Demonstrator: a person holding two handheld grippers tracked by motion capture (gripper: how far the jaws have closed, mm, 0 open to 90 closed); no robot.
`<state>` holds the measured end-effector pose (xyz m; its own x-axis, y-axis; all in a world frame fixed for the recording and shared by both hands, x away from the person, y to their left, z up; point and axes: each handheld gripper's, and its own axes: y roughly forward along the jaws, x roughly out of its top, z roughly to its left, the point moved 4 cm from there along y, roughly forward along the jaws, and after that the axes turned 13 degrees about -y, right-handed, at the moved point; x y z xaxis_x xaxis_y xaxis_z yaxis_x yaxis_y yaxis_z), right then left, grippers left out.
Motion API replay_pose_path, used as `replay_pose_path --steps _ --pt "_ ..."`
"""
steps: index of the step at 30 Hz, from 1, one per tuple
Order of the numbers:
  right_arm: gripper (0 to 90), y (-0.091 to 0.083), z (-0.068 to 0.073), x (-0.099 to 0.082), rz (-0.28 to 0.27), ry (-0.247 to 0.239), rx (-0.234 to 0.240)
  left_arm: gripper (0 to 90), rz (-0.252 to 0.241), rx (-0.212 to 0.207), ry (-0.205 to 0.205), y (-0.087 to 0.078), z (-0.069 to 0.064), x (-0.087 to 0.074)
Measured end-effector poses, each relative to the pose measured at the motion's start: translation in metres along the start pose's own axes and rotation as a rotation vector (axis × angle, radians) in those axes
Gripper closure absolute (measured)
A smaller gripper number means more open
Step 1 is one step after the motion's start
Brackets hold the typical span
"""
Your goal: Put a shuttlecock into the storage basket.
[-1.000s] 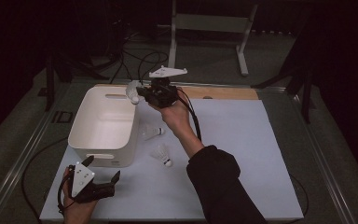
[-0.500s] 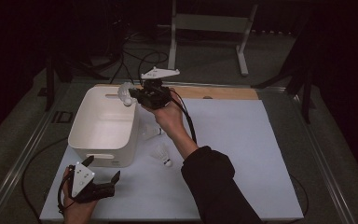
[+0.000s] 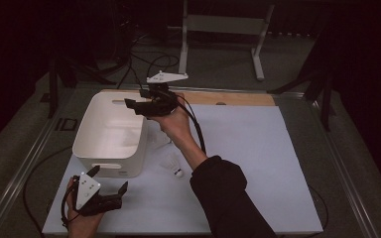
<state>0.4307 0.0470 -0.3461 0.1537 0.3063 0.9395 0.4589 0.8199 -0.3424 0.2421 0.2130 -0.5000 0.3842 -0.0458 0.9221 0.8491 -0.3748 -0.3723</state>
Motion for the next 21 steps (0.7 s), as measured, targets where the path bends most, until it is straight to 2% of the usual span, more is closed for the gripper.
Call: replay_pose_path --steps 2,6,15,21 --pt "23.1 0.0 -0.002 -0.001 0.008 -0.009 -0.025 0.2 0.001 0.0 0.001 0.0 0.0 0.0" --pt "14.3 -0.003 -0.004 -0.002 0.026 -0.037 -0.062 0.2 0.001 0.0 0.001 0.0 0.0 0.0" --pt "13.4 -0.008 -0.003 -0.005 0.062 -0.12 -0.083 0.2 0.0 0.0 0.0 0.001 -0.001 0.0" --pt "13.5 -0.01 -0.007 -0.008 0.068 -0.108 -0.085 0.2 0.0 0.0 0.0 0.001 0.0 0.0"
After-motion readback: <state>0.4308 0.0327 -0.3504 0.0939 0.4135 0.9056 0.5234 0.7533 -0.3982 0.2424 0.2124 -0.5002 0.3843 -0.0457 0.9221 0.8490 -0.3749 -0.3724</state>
